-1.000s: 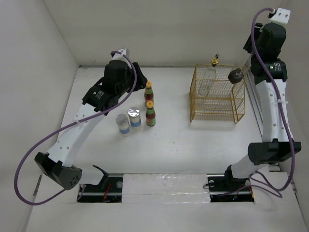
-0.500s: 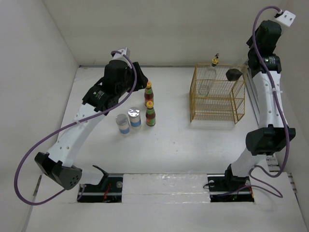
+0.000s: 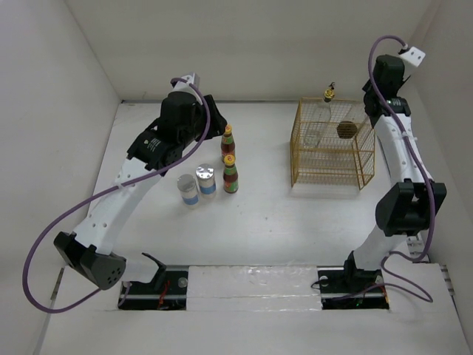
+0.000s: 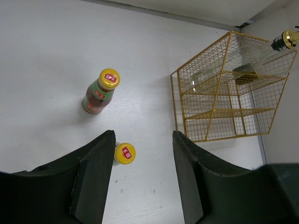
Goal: Organize the condiment bottles
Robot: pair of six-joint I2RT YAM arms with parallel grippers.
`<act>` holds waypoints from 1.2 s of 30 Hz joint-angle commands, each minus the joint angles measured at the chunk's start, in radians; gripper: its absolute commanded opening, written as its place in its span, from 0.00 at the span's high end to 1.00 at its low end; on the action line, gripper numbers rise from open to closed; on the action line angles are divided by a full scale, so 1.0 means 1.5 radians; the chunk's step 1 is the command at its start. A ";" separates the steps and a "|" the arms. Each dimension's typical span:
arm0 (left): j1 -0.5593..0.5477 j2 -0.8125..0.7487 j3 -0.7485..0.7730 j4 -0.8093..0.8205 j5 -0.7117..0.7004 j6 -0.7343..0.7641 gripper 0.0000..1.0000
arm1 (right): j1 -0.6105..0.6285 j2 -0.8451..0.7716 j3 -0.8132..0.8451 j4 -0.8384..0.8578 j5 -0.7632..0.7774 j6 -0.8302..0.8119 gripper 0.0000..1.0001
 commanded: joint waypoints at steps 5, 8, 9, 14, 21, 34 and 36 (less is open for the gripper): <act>0.002 0.004 0.008 0.024 -0.007 -0.003 0.52 | 0.009 -0.028 -0.067 0.103 0.000 0.020 1.00; 0.002 0.004 0.008 0.024 -0.007 -0.003 0.52 | 0.015 -0.022 -0.090 0.103 0.000 0.020 0.93; 0.002 0.004 0.008 0.024 -0.007 0.003 0.52 | 0.015 -0.022 -0.090 0.103 0.000 0.020 0.89; 0.002 0.004 0.015 0.024 -0.013 0.003 0.50 | 0.030 -0.022 -0.118 0.103 0.000 0.020 0.61; 0.002 -0.002 0.015 0.024 -0.025 0.009 0.49 | 0.030 -0.022 -0.118 0.096 0.000 0.020 0.48; 0.002 -0.002 0.051 0.012 -0.050 0.021 0.45 | 0.009 -0.123 -0.054 0.067 -0.031 -0.021 0.25; 0.002 -0.002 0.068 0.012 -0.070 0.027 0.43 | 0.018 -0.173 -0.069 0.076 -0.057 -0.041 0.25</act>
